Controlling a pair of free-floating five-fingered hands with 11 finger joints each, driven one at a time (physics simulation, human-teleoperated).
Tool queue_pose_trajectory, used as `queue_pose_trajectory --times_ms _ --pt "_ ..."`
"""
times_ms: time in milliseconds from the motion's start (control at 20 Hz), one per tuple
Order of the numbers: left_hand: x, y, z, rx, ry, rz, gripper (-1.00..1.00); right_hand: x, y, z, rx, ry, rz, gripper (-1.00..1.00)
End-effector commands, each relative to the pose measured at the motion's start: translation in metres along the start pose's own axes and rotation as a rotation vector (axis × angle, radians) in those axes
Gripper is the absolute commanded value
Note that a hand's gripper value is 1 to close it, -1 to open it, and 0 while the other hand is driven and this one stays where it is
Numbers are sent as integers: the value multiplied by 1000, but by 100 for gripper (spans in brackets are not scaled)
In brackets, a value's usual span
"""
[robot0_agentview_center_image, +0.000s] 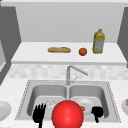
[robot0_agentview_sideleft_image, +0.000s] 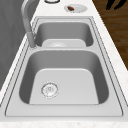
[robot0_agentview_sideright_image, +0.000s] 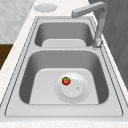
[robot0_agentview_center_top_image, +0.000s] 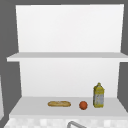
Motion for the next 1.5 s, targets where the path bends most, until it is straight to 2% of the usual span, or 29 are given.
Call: queue_pose_trajectory --times_ms 0,450,500,600,950,1250,1450 --pt "0 0 0 0 0 0 -100 0 0 0 0 0 0 0" --pt "0 0 2 -1 0 0 -100 0 0 0 0 0 0 0" --pt "0 0 1 -1 0 0 0 1 0 0 0 -1 0 -100" --pt "0 0 1 -13 -6 -10 0 0 0 0 0 3 -5 -100" --pt "0 0 1 -1 1 -33 0 8 -23 2 20 1 5 -100" --pt "-1 0 1 4 5 -42 0 20 -58 6 29 2 12 -100" --pt "-1 0 1 6 6 -45 0 17 -84 21 19 2 4 -100"
